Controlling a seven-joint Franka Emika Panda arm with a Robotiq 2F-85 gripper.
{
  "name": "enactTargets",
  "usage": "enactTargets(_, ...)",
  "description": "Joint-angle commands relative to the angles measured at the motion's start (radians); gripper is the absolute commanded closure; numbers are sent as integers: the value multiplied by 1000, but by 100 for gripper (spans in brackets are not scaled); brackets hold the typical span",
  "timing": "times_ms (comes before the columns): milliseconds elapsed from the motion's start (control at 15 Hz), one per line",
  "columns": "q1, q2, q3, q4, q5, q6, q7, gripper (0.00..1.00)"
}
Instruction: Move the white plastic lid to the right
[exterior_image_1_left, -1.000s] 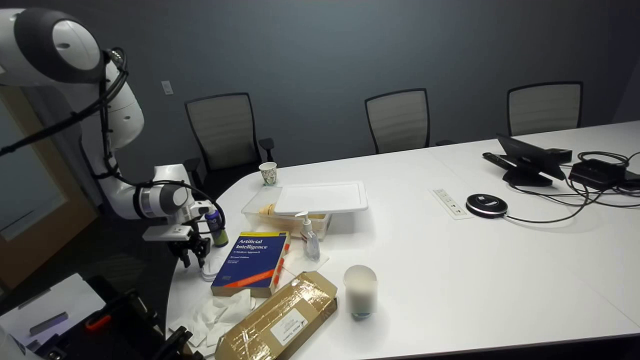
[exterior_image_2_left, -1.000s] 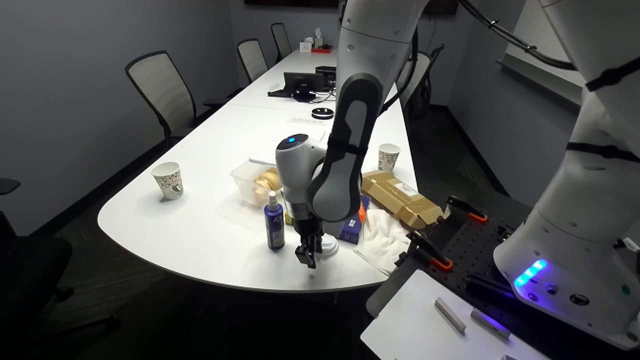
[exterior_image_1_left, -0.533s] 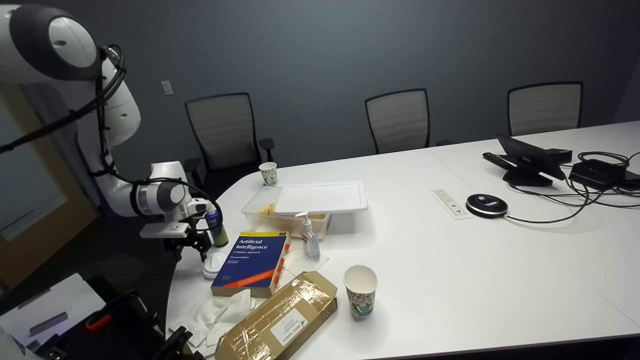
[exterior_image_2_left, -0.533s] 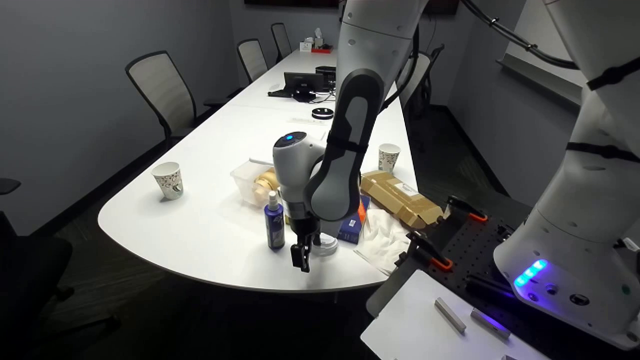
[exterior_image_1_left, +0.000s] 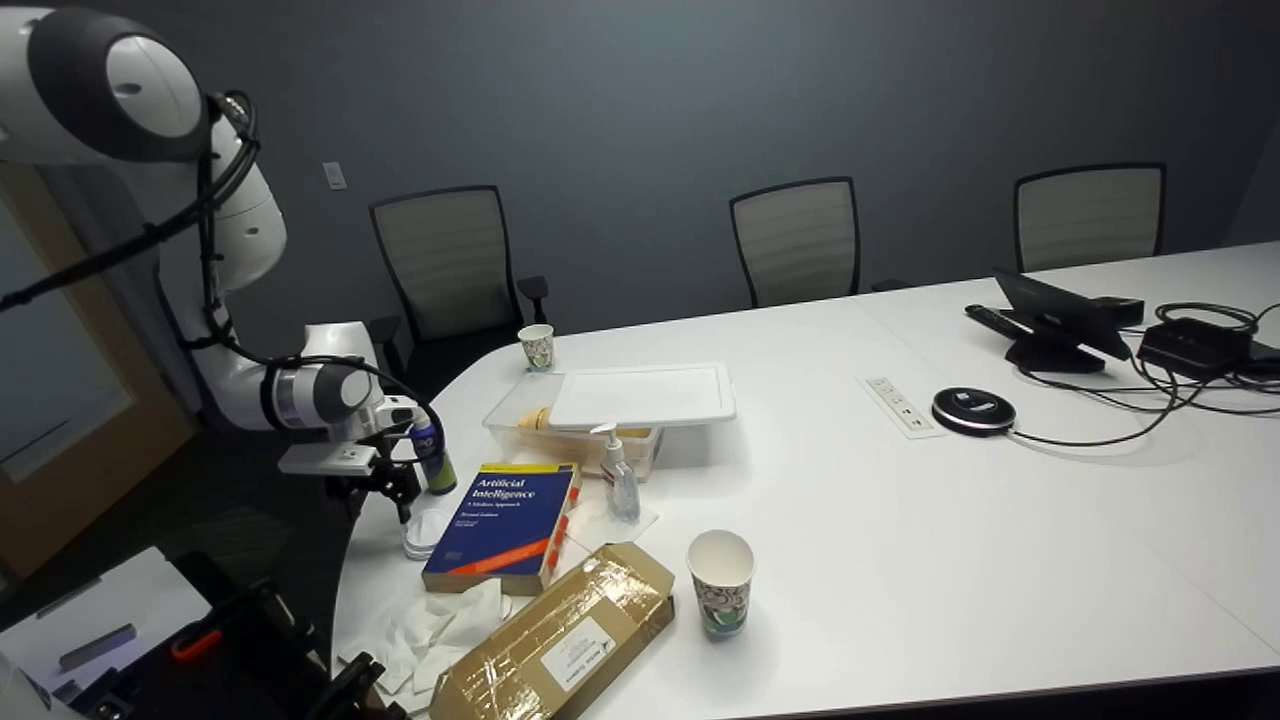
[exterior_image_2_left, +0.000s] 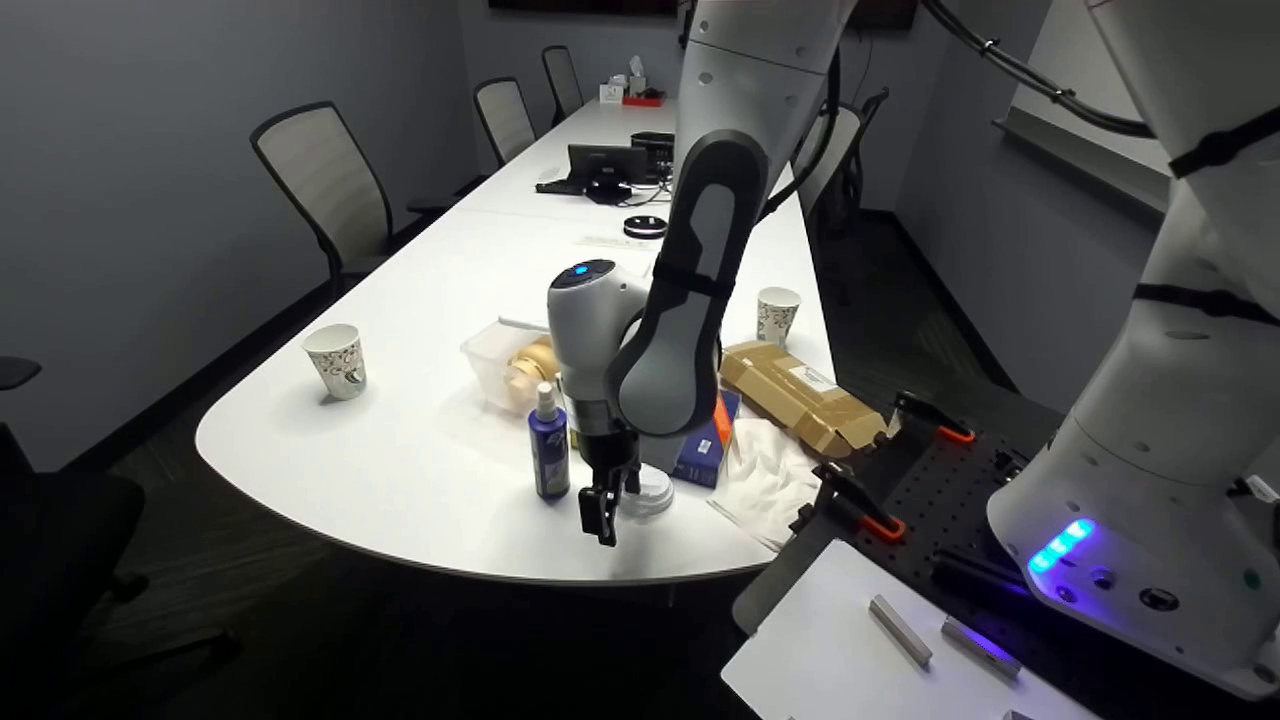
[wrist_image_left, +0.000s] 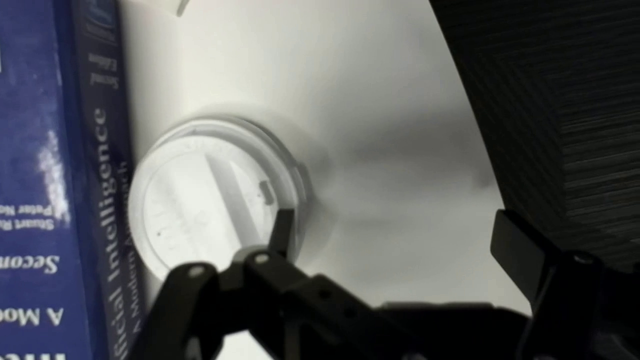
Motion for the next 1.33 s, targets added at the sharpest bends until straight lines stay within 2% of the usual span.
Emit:
enactTargets(0, -20, -58, 16, -38, 30, -22, -21, 0)
enactTargets(1267, -67, 28, 39, 16, 43, -52, -44, 3)
